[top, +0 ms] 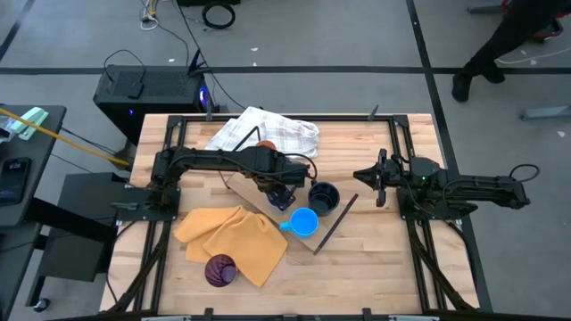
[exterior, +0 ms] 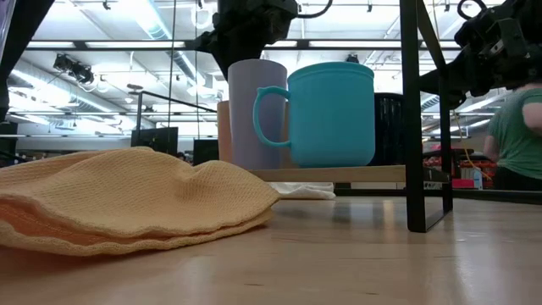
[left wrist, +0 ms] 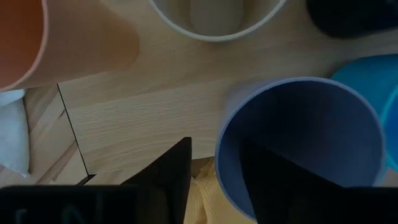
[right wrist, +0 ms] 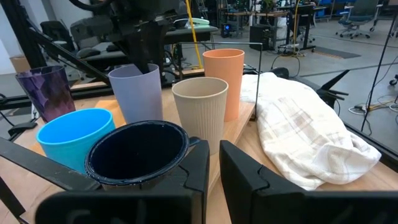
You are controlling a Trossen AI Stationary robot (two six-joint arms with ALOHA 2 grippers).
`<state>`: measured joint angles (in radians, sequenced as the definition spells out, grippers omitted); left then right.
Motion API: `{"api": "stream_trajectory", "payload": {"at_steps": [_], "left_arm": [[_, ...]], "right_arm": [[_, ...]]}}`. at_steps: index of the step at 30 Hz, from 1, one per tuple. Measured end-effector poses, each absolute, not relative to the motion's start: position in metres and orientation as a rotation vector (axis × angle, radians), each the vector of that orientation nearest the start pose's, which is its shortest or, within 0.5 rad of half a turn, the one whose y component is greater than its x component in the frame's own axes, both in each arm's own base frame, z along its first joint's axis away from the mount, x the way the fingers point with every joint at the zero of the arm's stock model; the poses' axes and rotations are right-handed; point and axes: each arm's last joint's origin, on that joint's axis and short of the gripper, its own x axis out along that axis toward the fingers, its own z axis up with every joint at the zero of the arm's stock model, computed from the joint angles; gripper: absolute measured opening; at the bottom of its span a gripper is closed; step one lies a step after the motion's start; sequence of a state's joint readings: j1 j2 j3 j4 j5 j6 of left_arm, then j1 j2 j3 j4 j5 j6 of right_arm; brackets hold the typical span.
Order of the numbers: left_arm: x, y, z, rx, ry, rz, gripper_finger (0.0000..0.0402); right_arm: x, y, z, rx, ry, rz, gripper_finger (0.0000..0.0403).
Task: Stack small to large cups/mugs on shelf
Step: Put the purple cup on the shelf, then put the violet glass on the shelf
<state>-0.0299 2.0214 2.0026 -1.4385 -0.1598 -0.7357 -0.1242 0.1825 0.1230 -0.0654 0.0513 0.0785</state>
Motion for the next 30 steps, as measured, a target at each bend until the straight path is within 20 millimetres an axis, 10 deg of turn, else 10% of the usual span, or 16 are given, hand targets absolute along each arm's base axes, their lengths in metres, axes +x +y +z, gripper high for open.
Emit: {"api": "stream_trajectory", "payload": {"at_steps": [19, 30], "left_arm": [[0.368, -0.013, 0.373, -0.515, 0.990, 0.439, 0.0163], [0.363, -0.100, 0.445, -0.130, 0.418, -0.088, 0.0153]], "right_arm": [[0.103, -0.014, 0.185, 0.083, 0.115, -0.180, 0.0045], [0.104, -0.014, 0.185, 0.083, 0.116, -0.180, 0.0045]]}}
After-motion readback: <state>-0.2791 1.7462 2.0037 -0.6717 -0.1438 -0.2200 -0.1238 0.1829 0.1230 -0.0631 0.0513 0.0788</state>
